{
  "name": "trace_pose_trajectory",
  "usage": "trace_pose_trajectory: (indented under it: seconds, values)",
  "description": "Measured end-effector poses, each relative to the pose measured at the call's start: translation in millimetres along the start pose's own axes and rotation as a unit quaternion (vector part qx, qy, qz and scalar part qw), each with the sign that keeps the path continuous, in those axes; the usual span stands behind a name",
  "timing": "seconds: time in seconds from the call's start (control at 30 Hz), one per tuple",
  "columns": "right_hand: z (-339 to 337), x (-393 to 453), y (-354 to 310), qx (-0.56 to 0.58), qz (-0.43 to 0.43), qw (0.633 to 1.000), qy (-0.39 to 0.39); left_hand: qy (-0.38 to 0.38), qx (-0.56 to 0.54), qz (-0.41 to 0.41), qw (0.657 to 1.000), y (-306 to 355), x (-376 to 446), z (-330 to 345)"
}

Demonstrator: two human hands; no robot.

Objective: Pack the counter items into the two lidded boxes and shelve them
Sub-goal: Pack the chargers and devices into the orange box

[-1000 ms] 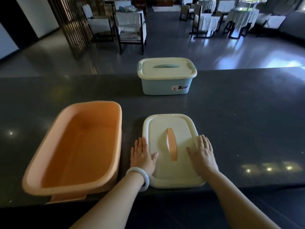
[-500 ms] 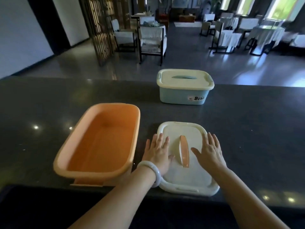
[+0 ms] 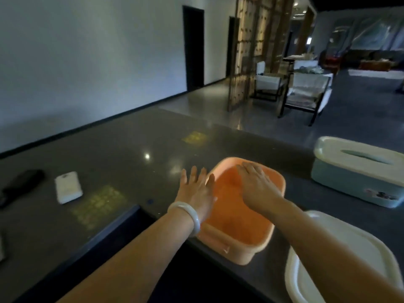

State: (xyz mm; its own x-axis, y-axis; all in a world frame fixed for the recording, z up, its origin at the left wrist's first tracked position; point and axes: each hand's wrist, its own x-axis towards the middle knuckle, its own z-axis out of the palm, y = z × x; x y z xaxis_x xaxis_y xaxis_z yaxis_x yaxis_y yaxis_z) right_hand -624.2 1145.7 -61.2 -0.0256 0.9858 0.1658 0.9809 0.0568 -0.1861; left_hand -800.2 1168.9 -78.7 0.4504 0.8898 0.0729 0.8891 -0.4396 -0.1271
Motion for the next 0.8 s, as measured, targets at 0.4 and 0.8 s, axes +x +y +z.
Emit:
trace_pose_trajectory:
  seconds: [0.4,0.8]
  values:
    - [81.5,64.2,-241.3,-0.019,-0.276,0.953,-0.121,-0.065,0.063,-0.213,0.973,-201.8,-124.4,35.5]
    - [155.5,96.5,-408.1,0.074,-0.305,0.925,-0.213,-0.105,-0.033,-0.381,0.918,-364.9,-234.2,83.0]
